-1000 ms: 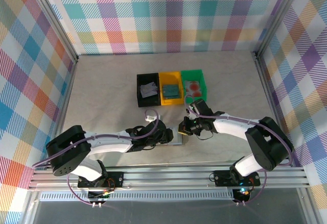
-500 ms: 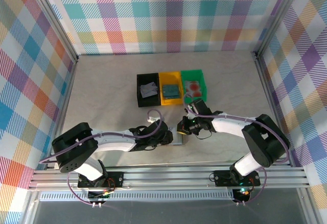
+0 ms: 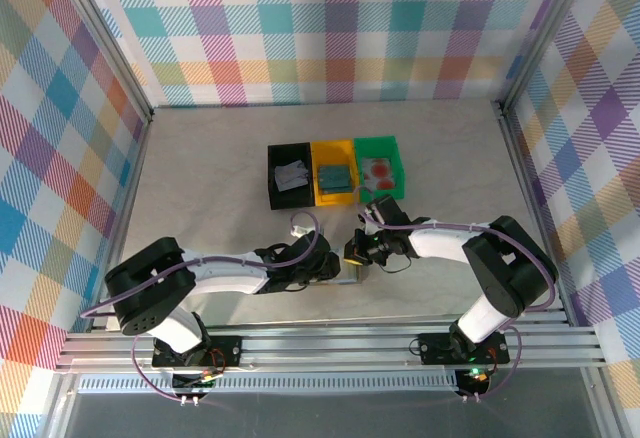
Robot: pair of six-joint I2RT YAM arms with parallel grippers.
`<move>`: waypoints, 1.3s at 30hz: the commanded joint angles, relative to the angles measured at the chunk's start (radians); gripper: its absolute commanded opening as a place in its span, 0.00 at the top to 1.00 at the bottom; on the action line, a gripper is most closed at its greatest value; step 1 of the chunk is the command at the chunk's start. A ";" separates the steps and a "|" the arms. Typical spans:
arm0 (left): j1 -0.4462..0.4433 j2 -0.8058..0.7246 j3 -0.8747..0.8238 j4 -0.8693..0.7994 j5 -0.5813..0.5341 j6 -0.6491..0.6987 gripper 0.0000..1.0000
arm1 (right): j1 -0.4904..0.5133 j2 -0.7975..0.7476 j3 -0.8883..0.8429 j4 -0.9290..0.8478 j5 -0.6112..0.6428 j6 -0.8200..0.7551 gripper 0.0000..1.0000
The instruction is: Take the credit cards out of the card holder
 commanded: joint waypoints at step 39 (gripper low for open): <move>0.020 -0.005 -0.006 0.065 -0.026 -0.014 1.00 | 0.006 0.005 -0.046 0.036 0.001 0.018 1.00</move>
